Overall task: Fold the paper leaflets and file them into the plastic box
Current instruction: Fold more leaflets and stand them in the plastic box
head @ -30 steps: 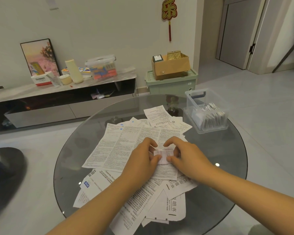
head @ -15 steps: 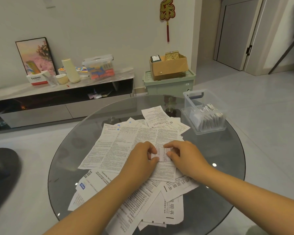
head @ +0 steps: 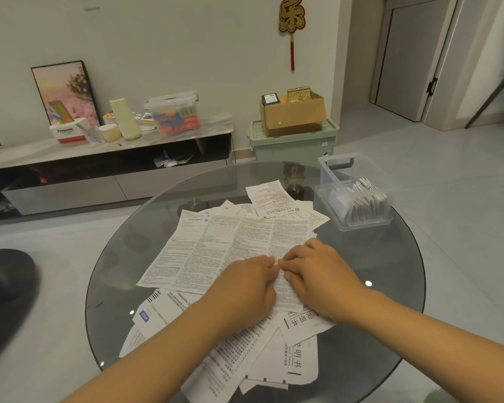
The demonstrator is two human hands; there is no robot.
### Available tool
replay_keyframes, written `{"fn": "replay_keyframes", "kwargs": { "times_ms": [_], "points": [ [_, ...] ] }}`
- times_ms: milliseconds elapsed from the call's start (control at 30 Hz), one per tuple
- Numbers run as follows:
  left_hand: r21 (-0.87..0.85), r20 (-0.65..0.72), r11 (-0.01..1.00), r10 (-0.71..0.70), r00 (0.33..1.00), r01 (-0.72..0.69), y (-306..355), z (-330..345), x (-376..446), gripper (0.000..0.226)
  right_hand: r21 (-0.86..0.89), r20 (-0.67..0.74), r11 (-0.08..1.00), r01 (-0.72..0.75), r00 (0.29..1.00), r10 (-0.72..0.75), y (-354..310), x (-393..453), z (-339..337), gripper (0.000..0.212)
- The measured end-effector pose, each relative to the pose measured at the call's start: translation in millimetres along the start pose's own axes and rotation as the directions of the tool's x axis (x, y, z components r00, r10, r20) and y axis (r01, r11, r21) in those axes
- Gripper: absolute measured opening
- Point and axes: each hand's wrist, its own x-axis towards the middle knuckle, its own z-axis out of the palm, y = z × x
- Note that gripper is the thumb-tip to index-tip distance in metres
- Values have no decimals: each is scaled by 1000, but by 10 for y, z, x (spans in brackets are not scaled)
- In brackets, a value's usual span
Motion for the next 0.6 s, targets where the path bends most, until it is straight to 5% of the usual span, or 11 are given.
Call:
{"fn": "replay_keyframes", "kwargs": {
  "times_ms": [300, 433, 600],
  "points": [
    [-41, 81, 999, -18, 997, 21, -75, -87, -61, 43, -144, 193, 989, 37, 981, -8, 78, -165, -17, 53],
    [-84, 110, 995, -46, 993, 55, -127, -100, -16, 40, -23, 301, 998, -63, 951, 67, 133, -202, -30, 49],
    [-182, -57, 970, -175, 983, 162, -68, -91, 29, 29, 18, 180, 996, -87, 980, 82, 38, -143, -59, 43]
  ]
}}
